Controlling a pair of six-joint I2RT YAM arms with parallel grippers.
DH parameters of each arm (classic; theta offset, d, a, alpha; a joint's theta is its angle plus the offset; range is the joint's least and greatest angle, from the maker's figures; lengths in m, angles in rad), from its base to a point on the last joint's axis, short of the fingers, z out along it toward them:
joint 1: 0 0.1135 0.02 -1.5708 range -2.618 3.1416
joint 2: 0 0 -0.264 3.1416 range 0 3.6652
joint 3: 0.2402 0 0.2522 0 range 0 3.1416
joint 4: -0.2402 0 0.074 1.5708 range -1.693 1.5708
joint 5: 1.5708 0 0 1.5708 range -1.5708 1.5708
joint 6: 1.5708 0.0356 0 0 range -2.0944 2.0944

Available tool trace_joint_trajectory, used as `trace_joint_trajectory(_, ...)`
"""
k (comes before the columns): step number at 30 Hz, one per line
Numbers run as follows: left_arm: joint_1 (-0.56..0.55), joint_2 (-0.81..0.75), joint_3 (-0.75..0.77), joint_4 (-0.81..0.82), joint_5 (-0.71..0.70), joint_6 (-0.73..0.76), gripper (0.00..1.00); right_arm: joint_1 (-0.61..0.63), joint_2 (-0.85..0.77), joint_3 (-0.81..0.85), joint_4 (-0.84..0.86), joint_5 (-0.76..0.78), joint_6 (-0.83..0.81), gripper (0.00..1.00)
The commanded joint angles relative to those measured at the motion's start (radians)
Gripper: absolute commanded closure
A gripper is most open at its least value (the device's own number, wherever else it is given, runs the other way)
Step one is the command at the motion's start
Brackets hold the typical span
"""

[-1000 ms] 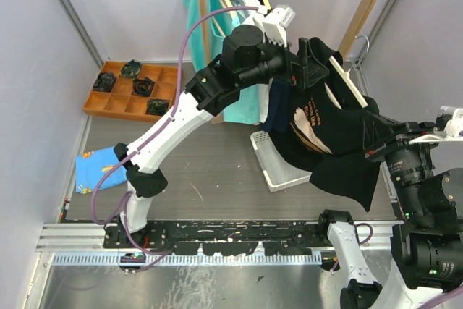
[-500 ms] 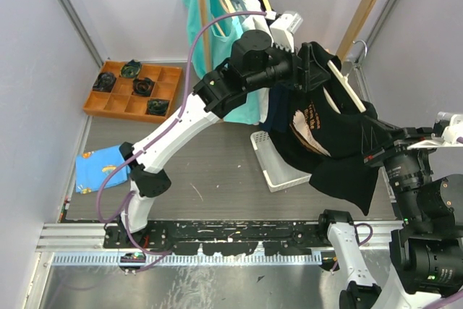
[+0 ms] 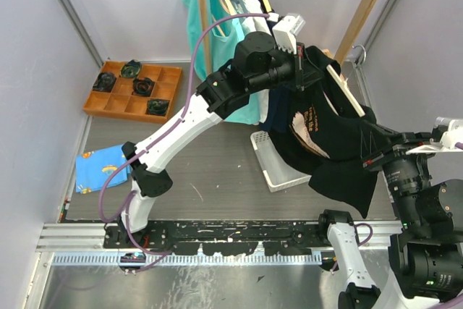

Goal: Remove the t-shirt from the hanger

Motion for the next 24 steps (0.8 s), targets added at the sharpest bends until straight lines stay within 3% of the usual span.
trace_joint_trajectory(1, -0.006, -0.005, 0.037, 0.039, 0.028, 0.0, 1.0, -0.007, -0.016, -0.01, 0.085, -0.009, 0.019, 0.99)
trace_joint_trajectory(14, -0.052, -0.05, 0.02, 0.019, 0.187, -0.002, 1.0, -0.013, -0.06, -0.144, 0.174, 0.008, 0.014, 0.99)
trace_joint_trajectory(24, -0.062, -0.099, -0.034, -0.032, 0.206, 0.025, 1.0, -0.013, -0.212, -0.403, 0.427, 0.056, -0.012, 0.99)
